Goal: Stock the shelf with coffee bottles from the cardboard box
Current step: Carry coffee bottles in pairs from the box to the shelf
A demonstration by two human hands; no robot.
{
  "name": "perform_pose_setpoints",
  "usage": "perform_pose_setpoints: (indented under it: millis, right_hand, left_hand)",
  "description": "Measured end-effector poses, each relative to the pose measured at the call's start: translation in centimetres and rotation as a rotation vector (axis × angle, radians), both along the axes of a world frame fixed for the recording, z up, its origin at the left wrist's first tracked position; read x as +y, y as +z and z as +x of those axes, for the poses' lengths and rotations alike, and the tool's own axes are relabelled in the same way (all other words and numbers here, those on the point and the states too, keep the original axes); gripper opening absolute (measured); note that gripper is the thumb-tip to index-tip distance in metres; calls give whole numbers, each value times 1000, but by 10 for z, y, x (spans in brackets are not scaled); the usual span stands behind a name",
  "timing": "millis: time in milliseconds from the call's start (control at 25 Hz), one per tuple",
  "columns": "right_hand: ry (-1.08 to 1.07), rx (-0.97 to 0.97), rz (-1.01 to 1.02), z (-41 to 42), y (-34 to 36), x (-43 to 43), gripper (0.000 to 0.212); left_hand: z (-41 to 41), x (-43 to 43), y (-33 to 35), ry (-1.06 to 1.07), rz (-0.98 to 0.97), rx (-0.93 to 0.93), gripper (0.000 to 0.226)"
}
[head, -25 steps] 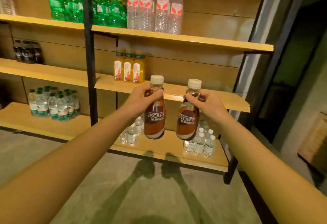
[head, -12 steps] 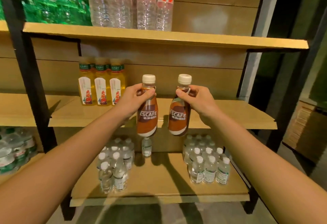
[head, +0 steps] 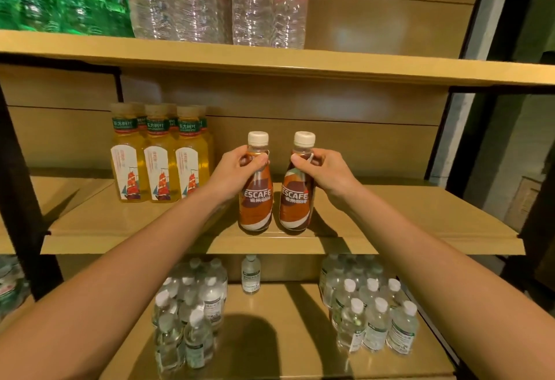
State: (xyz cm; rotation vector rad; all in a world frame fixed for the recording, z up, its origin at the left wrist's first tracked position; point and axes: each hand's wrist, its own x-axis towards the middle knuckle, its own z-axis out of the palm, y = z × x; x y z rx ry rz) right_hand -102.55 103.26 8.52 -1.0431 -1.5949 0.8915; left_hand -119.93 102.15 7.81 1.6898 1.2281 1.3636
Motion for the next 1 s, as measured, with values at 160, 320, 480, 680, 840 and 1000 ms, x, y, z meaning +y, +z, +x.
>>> perform_pose_setpoints:
  millis: [160,320,480,680,840,1000]
  right_hand:
    - [17,-41,0,2,-8,28,17]
    - [35,-76,-6,5,-14,50,25]
    - [45,-72,14,2,-21,56,26]
    - [23,-110,-38,8,-54,44,59]
    - [-148,-612,89,15,-105,41,56]
    - [-288,-796,145,10,-112,53,52]
  left_hand:
    - [1,26,-8,-30,-28,23,37]
    - [-2,45,-12,-64,-30,14,37]
    - [2,55,-20,-97,-13,-9,39]
    - [-6,46,-41,-98,-97,70,69]
    - [-14,32,-90,221,-149,795,72]
    - [-3,40,-96,377,-127,1022,82]
